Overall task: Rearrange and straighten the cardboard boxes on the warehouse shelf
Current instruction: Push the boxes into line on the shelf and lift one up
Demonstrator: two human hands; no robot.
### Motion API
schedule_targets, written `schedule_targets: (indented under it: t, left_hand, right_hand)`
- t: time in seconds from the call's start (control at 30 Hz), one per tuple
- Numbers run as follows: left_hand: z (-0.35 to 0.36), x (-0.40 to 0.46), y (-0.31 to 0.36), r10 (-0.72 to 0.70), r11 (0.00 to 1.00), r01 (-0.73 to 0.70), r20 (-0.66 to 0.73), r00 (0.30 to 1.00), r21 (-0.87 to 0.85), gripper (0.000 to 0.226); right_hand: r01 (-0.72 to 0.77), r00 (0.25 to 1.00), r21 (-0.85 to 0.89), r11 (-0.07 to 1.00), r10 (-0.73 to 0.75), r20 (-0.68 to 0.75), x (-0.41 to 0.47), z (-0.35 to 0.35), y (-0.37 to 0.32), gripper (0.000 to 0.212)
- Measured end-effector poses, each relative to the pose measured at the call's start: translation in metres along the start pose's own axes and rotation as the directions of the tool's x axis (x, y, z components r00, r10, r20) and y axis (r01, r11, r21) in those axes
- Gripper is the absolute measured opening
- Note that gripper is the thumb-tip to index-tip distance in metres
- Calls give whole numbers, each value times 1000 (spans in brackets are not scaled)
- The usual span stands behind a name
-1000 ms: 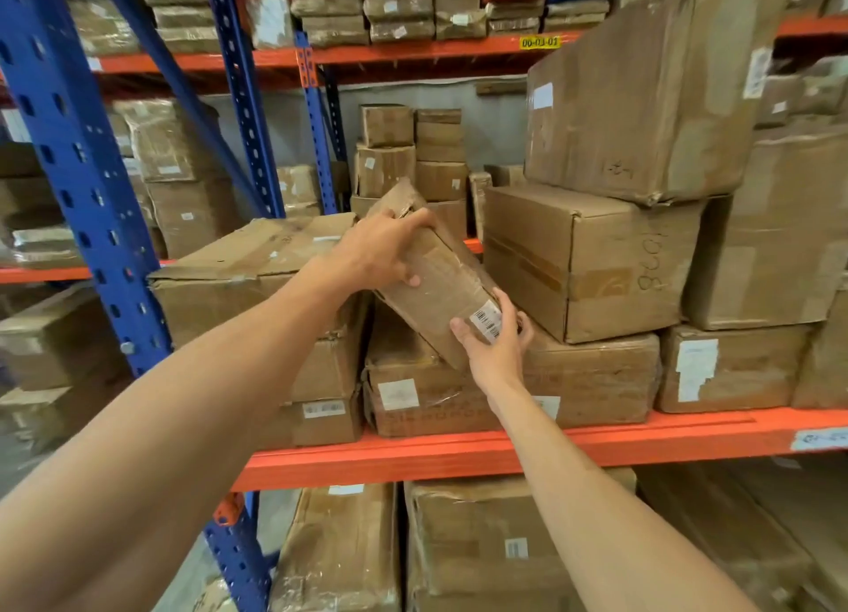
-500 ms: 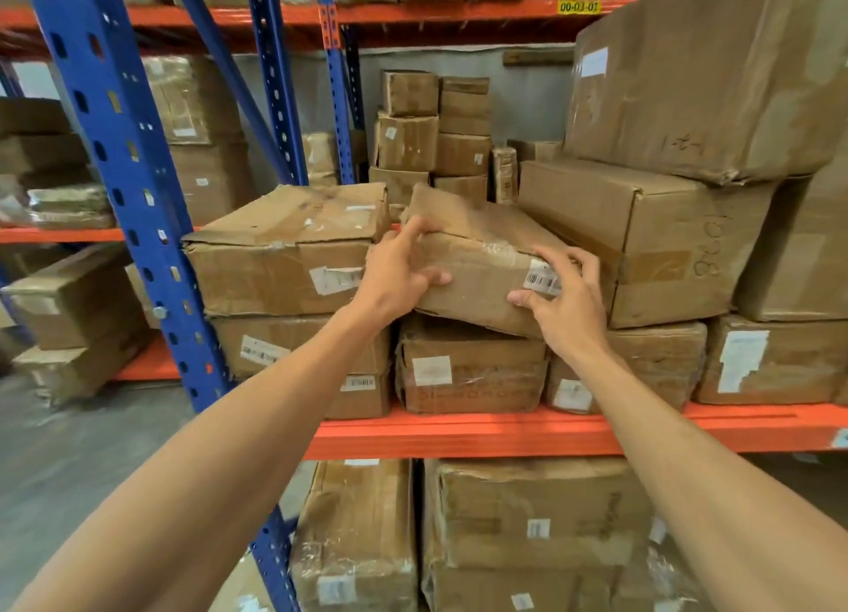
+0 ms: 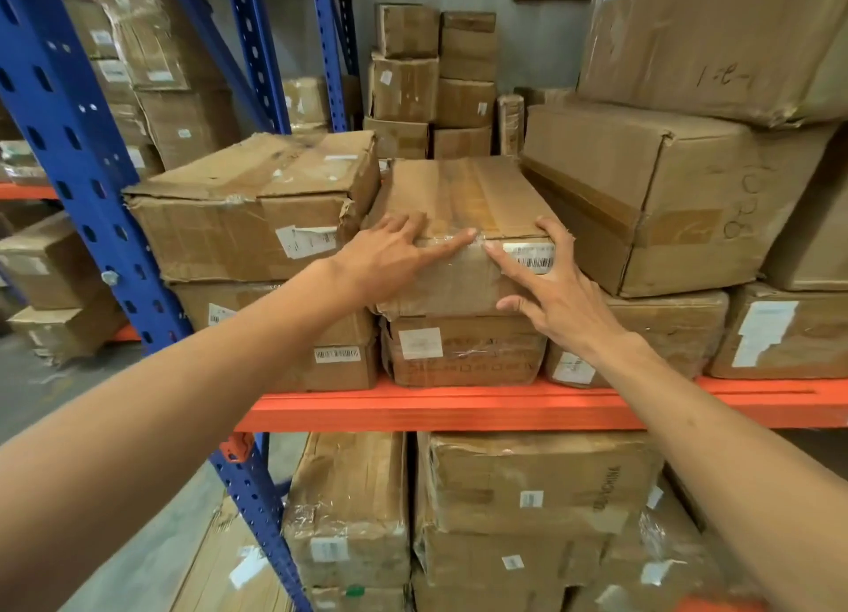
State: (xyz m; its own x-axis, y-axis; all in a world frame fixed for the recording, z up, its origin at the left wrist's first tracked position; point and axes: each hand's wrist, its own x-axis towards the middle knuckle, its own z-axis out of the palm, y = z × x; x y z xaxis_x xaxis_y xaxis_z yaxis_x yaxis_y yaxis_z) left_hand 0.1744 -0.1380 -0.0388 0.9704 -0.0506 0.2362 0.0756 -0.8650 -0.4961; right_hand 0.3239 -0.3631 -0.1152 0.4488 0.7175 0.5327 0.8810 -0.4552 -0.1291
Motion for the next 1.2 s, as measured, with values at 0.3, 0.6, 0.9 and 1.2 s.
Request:
schedule_targets:
  t: [0.3,0.6,0.9,1.2]
  left_hand:
    - [27,-2,-22,37,996,-41,-52,998,-74,79]
    - [26,-9,-8,-60,994,59,-3,998,-95,80]
    - [-9,4,-1,-115,979,135,136,984,-152,58]
    - [-96,66,9,-151,953,144,-5,988,-268,84]
  right_hand:
    - [5,999,60,998,-3,-34,14,10,5,72]
    - [-1,997,120,993,-8,72,8,6,1,78]
    - [-84,993,302,949,55,103,-35,-31,19,73]
    - [-246,803,768,591,568,-179,-51,-116,44,88]
